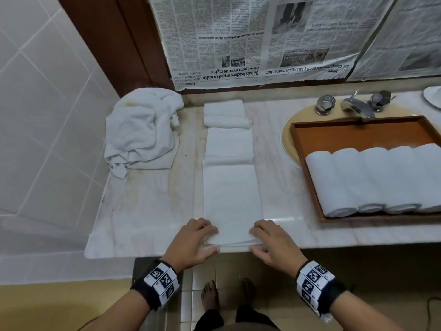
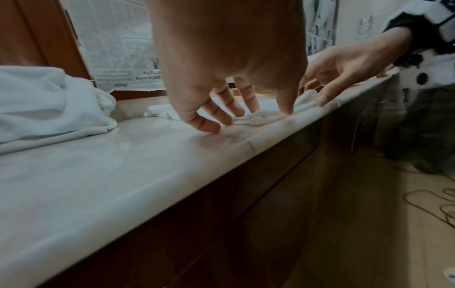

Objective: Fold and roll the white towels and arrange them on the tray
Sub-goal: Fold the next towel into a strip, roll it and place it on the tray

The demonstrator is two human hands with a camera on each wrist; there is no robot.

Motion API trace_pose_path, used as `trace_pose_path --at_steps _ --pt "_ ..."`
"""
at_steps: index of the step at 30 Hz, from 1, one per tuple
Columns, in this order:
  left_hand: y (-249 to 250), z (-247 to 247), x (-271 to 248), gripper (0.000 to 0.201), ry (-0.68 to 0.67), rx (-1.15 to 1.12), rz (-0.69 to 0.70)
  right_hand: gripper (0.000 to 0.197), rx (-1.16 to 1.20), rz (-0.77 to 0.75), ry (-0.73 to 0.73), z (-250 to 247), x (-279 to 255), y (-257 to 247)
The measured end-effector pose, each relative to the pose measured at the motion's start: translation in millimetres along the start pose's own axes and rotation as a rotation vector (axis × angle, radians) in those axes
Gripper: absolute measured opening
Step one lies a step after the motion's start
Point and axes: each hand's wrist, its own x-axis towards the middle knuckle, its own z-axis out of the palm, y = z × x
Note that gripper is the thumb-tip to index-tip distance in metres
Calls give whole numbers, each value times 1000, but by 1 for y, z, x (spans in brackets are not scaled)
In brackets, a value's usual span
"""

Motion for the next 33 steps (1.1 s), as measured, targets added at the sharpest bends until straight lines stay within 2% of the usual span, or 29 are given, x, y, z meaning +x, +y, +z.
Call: trace_pose_path --at_steps 3,5,11,13,15,17,20,22,25,27,30,33 --pt "6 1 -1 52 -21 142 2 43 -94 -68 -28 -3 1 -2" --pt "11 2 0 47 -7 211 6 42 -132 -91 -55 -5 2 -3" --pt "26 3 -3 26 -28 271 12 18 -101 -37 -126 -7 2 -12" --pt "28 -4 0 28 -62 180 -62 20 59 93 -120 -13 6 -11" --pt "28 -14 7 30 -84 -31 -197 25 235 267 -102 -21 14 -9" --pt "26 -22 16 20 -48 -208 -338 27 340 394 -71 -25 21 -9" --pt "22 -26 23 10 -31 -300 -463 28 383 480 -31 -22 26 -15" --pt "22 -24 25 10 15 -324 -485 30 308 444 -15 -16 24 -17" --pt "27 -13 24 13 88 -244 -455 19 164 366 26 -12 20 -15" --pt "30 -5 20 14 147 -173 -387 13 -20 276 58 -10 20 -15" --pt "33 5 16 17 162 28 -207 24 -291 151 21 -8 20 -18" --pt "41 9 14 22 115 200 -130 30 -343 126 -14 -9 19 -23"
